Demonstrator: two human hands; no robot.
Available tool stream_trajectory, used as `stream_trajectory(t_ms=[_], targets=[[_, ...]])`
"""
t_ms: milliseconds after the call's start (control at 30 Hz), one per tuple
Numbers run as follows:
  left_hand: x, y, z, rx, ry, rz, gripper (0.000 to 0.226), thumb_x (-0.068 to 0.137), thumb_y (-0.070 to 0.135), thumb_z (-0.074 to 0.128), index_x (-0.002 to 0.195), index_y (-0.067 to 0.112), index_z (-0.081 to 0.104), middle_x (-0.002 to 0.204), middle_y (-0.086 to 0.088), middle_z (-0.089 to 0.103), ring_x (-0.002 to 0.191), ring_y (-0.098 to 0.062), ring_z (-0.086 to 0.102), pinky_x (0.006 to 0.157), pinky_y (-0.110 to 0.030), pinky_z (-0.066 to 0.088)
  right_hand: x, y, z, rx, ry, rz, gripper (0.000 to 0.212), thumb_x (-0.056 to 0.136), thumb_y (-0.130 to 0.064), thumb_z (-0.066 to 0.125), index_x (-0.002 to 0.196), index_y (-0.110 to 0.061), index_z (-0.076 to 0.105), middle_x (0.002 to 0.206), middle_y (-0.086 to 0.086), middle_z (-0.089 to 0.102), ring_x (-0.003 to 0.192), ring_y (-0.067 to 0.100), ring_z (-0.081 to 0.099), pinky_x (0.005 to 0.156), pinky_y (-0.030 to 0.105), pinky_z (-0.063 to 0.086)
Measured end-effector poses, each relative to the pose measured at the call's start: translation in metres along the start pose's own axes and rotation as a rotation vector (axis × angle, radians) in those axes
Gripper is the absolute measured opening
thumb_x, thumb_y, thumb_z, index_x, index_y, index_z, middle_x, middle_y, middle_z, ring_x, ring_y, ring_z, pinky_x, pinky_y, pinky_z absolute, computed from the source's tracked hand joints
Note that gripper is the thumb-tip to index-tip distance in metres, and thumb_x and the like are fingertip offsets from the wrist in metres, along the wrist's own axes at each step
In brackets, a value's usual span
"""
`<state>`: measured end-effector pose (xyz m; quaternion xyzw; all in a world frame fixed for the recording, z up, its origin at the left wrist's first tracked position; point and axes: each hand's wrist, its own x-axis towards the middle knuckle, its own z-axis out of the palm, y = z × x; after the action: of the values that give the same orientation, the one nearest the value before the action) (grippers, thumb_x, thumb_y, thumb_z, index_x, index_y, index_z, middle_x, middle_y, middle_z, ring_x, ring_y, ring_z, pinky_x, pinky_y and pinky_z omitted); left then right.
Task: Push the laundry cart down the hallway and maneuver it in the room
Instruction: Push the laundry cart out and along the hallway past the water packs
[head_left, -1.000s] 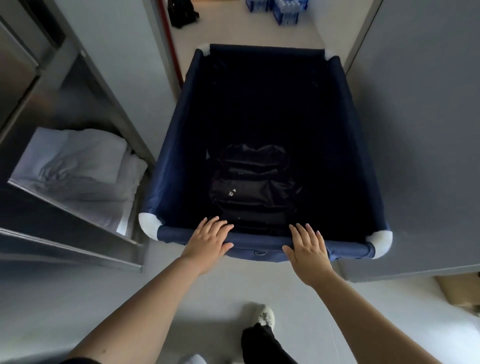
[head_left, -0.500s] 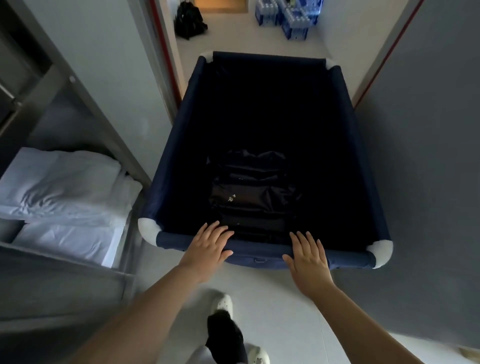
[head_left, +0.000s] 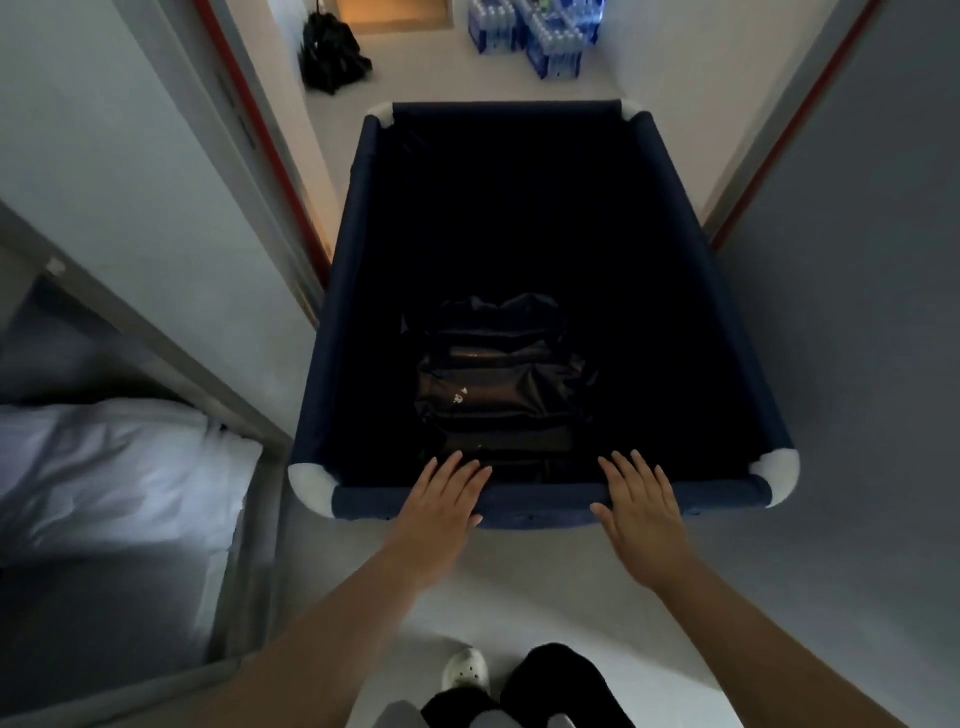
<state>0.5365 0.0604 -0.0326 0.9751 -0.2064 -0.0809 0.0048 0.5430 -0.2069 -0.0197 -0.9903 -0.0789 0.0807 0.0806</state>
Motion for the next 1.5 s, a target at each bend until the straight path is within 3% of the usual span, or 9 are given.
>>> stream_trajectory(t_ms=[133, 300, 533, 633, 733, 933, 1067, 1267, 1500], targets=[[0.047, -0.020, -0.019, 0.018, -0.003, 0.022, 0.058, 0.079, 0.037, 0.070, 0.129, 0.012, 0.054, 0.129, -0.004, 0.060, 0.125, -0.025, 0.049, 0.103, -0.045, 0.040, 0.052, 0.007, -0.006, 0.013, 0.014, -0.031, 0.089, 0.089, -0.059, -0.011, 0.137, -0.005, 0.043, 0.142, 0.014, 0.044, 0.136, 0.033, 0.032, 0.113, 0.046, 0.017], [0.102, -0.048, -0.022, 0.024, -0.014, -0.032, 0.054, 0.096, 0.033, 0.045, 0.144, 0.014, 0.030, 0.150, -0.003, 0.034, 0.140, -0.026, 0.024, 0.115, -0.046, 0.012, 0.112, 0.019, -0.018, 0.006, 0.039, -0.109, 0.073, 0.098, -0.045, -0.002, 0.133, -0.004, 0.048, 0.138, 0.013, 0.050, 0.132, 0.033, 0.039, 0.113, 0.037, 0.006], [0.173, -0.077, -0.043, 0.034, 0.051, -0.068, 0.059, 0.066, 0.027, 0.081, 0.120, 0.015, 0.061, 0.121, -0.003, 0.065, 0.116, -0.025, 0.057, 0.095, -0.049, 0.044, 0.195, 0.051, -0.028, 0.004, -0.005, -0.275, 0.054, 0.101, -0.027, 0.008, 0.137, -0.006, 0.043, 0.139, 0.008, 0.050, 0.133, 0.023, 0.037, 0.114, 0.034, 0.010], [0.202, -0.088, -0.051, 0.034, 0.047, -0.091, 0.058, 0.065, 0.025, 0.083, 0.118, 0.014, 0.063, 0.119, -0.004, 0.066, 0.114, -0.025, 0.059, 0.094, -0.048, 0.046, 0.228, 0.058, -0.035, 0.017, 0.012, -0.301, 0.052, 0.087, -0.001, 0.053, 0.138, -0.006, 0.041, 0.138, 0.008, 0.051, 0.132, 0.024, 0.039, 0.113, 0.031, 0.007], [0.227, -0.101, -0.060, 0.029, 0.041, -0.117, 0.056, 0.066, 0.026, 0.082, 0.118, 0.014, 0.063, 0.120, -0.004, 0.066, 0.114, -0.025, 0.059, 0.094, -0.047, 0.047, 0.260, 0.056, -0.043, 0.021, -0.007, -0.283, 0.077, 0.065, 0.011, 0.071, 0.135, -0.005, 0.045, 0.135, 0.008, 0.054, 0.129, 0.025, 0.044, 0.111, 0.032, 0.007], [0.281, -0.133, -0.067, 0.007, 0.038, -0.111, 0.052, 0.082, 0.025, 0.068, 0.131, 0.014, 0.052, 0.135, -0.004, 0.054, 0.128, -0.026, 0.046, 0.106, -0.048, 0.032, 0.326, 0.062, -0.047, -0.002, -0.010, -0.308, 0.080, 0.063, 0.011, 0.073, 0.136, -0.006, 0.044, 0.136, 0.007, 0.053, 0.130, 0.025, 0.043, 0.110, 0.033, 0.010], [0.322, -0.158, -0.075, -0.004, 0.050, -0.093, 0.057, 0.065, 0.029, 0.082, 0.118, 0.016, 0.064, 0.120, -0.002, 0.066, 0.113, -0.022, 0.059, 0.094, -0.045, 0.047, 0.376, 0.065, -0.053, 0.041, -0.008, -0.329, 0.080, 0.067, 0.013, 0.064, 0.140, -0.006, 0.038, 0.141, 0.007, 0.046, 0.135, 0.024, 0.034, 0.112, 0.033, 0.009], [0.386, -0.198, -0.080, -0.064, 0.063, -0.110, 0.057, 0.067, 0.025, 0.080, 0.120, 0.017, 0.061, 0.120, -0.002, 0.065, 0.114, -0.021, 0.059, 0.097, -0.045, 0.044, 0.453, 0.066, -0.068, 0.098, 0.014, -0.312, 0.063, 0.075, 0.004, 0.033, 0.137, -0.004, 0.042, 0.137, 0.009, 0.050, 0.133, 0.026, 0.037, 0.113, 0.030, 0.006], [0.461, -0.244, -0.085, -0.131, 0.036, -0.138, 0.050, 0.095, 0.027, 0.046, 0.142, 0.016, 0.034, 0.149, -0.003, 0.036, 0.139, -0.022, 0.026, 0.116, -0.040, 0.010, 0.548, 0.068, -0.077, 0.105, 0.019, -0.317, 0.066, 0.076, 0.009, 0.061, 0.138, -0.006, 0.041, 0.138, 0.009, 0.050, 0.133, 0.024, 0.037, 0.113, 0.027, 0.002]])
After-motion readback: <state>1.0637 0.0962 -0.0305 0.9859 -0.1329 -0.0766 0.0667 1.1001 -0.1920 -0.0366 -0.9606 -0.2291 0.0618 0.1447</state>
